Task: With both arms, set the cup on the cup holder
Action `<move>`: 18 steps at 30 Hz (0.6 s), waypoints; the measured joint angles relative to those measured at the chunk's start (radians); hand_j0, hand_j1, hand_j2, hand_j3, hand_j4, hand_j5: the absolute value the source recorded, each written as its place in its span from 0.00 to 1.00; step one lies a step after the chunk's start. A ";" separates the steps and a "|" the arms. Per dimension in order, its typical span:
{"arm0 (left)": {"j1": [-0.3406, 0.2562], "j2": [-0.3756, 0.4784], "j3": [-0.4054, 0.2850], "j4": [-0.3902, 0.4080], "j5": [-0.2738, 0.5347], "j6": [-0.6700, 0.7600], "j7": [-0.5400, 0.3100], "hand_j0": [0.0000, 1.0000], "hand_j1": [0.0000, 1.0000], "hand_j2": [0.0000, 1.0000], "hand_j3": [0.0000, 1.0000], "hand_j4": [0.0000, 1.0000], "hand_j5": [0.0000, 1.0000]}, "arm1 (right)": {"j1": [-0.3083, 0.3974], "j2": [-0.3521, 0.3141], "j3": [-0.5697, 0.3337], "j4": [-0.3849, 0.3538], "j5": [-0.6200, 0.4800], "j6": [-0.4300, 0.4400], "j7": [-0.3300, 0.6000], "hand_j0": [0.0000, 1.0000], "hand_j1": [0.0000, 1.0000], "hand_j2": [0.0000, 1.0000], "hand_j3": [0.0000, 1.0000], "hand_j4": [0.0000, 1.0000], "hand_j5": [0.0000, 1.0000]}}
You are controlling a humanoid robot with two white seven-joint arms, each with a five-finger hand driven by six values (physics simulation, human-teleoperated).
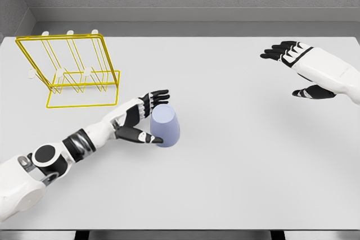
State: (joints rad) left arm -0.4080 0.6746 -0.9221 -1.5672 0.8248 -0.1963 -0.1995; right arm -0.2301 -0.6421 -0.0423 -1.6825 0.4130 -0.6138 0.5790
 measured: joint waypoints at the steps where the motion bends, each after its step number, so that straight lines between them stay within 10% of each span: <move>1: -0.002 -0.003 -0.001 0.002 0.000 0.000 0.000 1.00 1.00 1.00 1.00 1.00 1.00 | 0.000 0.000 0.000 0.000 0.000 0.000 0.000 1.00 1.00 1.00 1.00 1.00 1.00; 18: -0.002 -0.037 -0.003 0.037 -0.002 0.030 0.000 1.00 1.00 1.00 1.00 1.00 1.00 | 0.002 0.000 0.000 0.002 0.000 0.000 0.001 1.00 1.00 1.00 1.00 1.00 1.00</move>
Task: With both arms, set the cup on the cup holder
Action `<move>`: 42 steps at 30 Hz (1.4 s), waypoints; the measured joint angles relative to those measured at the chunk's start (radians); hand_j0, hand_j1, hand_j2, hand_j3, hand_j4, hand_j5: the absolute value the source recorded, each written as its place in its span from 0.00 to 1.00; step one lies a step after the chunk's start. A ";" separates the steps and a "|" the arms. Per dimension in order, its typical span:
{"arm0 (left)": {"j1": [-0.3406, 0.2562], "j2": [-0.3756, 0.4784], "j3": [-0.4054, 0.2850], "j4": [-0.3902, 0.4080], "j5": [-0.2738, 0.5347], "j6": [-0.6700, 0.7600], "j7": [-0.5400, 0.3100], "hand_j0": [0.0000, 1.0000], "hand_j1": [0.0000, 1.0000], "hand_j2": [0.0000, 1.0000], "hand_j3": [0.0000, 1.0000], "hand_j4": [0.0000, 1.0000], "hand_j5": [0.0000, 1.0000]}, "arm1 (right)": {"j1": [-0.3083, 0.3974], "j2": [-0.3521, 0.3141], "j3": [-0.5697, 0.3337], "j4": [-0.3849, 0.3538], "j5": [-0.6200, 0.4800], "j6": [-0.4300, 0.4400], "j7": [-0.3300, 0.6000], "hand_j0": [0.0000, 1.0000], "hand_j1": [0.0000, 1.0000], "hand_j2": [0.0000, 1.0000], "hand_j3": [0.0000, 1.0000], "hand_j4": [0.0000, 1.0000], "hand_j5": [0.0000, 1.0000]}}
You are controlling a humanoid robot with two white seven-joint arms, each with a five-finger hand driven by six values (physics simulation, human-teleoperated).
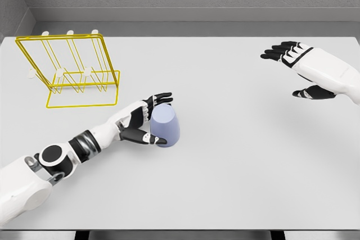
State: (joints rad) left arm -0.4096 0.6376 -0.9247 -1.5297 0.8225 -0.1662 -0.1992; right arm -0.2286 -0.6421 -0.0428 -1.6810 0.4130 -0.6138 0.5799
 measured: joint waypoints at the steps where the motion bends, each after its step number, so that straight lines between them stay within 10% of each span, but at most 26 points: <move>1: 0.000 -0.002 0.000 0.002 0.000 0.000 0.000 1.00 1.00 1.00 1.00 1.00 1.00 | 0.000 0.000 0.000 0.000 0.000 0.000 0.000 1.00 1.00 1.00 1.00 1.00 1.00; 9: 0.000 -0.010 -0.005 0.017 0.000 0.001 0.000 0.99 0.99 0.99 0.99 0.99 0.99 | 0.002 0.000 0.000 -0.001 0.000 0.000 -0.001 1.00 1.00 1.00 1.00 1.00 1.00; 21: 0.000 -0.030 -0.004 0.046 0.009 -0.004 0.001 0.61 0.61 0.61 0.61 0.61 0.61 | 0.002 0.000 0.000 -0.003 0.000 0.000 -0.001 1.00 1.00 1.00 1.00 1.00 1.00; 42: -0.005 -0.007 0.047 -0.039 0.024 -0.010 0.003 0.59 0.59 0.59 0.59 0.59 0.59 | 0.002 0.000 -0.001 -0.003 0.000 0.000 -0.001 1.00 1.00 1.00 1.00 1.00 1.00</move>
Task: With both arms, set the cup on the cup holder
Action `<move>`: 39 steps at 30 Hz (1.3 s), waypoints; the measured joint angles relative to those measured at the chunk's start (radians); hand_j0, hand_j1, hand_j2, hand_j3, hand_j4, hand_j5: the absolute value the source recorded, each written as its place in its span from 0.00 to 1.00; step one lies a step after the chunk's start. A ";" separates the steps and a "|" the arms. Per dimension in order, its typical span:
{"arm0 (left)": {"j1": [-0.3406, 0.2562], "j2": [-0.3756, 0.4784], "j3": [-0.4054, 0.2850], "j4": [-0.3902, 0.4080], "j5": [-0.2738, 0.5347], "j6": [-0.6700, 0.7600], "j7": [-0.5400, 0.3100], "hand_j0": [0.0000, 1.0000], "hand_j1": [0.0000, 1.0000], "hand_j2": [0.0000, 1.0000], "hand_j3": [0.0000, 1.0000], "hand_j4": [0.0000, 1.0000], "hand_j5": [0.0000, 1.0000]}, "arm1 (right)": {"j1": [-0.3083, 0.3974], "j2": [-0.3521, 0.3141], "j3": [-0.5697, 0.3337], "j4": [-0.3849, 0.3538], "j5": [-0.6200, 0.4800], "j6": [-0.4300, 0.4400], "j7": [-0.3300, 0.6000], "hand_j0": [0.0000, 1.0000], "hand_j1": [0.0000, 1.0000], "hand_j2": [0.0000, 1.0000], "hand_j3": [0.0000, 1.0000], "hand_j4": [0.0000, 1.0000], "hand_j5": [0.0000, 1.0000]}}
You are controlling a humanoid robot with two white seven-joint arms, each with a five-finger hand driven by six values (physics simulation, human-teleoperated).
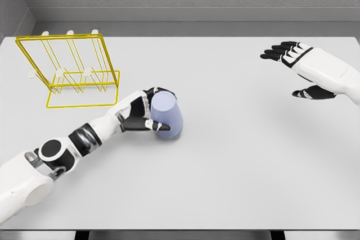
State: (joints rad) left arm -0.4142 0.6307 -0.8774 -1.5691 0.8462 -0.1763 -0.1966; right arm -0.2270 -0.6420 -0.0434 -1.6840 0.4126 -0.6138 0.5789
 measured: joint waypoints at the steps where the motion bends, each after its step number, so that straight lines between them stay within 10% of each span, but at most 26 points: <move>1: 0.000 0.007 0.003 -0.010 0.003 0.000 0.000 0.59 0.59 0.59 0.59 0.59 0.59 | 0.000 0.000 0.000 0.000 0.000 0.000 0.000 1.00 1.00 1.00 1.00 1.00 1.00; 39: 0.003 0.243 0.165 -0.158 0.100 -0.030 0.000 0.60 0.60 0.60 0.60 0.60 0.60 | 0.015 0.000 -0.024 -0.004 -0.001 0.000 0.000 1.00 1.00 1.00 1.00 1.00 1.00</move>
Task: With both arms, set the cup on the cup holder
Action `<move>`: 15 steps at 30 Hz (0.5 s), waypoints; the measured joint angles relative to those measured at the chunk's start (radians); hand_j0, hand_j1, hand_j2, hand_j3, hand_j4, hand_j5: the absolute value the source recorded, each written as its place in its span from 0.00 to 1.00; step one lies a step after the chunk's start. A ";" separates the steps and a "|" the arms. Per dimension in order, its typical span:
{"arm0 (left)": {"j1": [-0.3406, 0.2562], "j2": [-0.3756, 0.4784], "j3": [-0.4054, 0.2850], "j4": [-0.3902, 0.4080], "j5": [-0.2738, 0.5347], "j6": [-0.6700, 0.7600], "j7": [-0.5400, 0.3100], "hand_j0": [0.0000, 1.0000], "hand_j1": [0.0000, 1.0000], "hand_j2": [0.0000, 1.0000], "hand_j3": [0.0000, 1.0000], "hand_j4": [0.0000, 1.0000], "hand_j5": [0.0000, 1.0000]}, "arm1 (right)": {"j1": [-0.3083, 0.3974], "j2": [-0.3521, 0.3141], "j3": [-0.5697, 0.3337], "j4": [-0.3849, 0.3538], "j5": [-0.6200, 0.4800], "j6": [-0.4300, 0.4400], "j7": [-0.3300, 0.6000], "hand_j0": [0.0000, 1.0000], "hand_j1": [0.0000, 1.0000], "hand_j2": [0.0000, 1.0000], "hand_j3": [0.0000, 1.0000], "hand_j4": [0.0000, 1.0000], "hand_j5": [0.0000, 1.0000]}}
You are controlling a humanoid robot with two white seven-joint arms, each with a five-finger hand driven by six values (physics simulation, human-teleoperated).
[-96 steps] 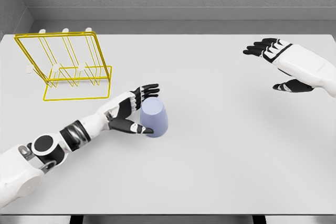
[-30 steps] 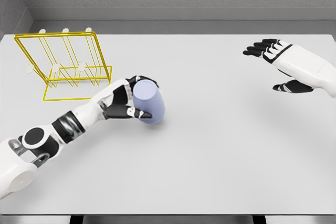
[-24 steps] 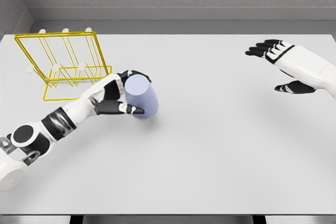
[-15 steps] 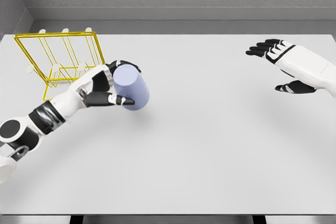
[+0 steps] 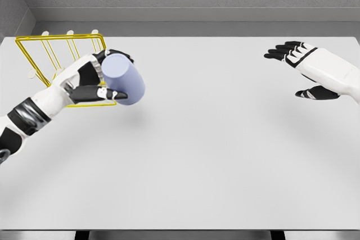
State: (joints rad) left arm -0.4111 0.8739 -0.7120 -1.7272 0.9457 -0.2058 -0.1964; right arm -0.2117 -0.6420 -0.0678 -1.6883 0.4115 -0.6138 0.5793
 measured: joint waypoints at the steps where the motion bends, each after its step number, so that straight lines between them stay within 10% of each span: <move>1: 0.000 0.006 0.002 -0.002 0.003 -0.004 0.000 0.60 0.60 0.60 0.60 0.60 0.60 | 0.000 0.000 0.000 0.000 0.000 0.000 0.000 1.00 1.00 1.00 1.00 1.00 1.00; 15: 0.000 0.068 0.033 -0.007 0.017 -0.033 0.000 0.61 0.61 0.61 0.61 0.61 0.61 | 0.000 0.000 -0.002 0.000 0.000 0.000 0.000 1.00 1.00 1.00 1.00 1.00 1.00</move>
State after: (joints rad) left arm -0.4111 0.9417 -0.6787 -1.7345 0.9623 -0.2392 -0.1964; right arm -0.2117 -0.6420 -0.0693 -1.6881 0.4115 -0.6138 0.5797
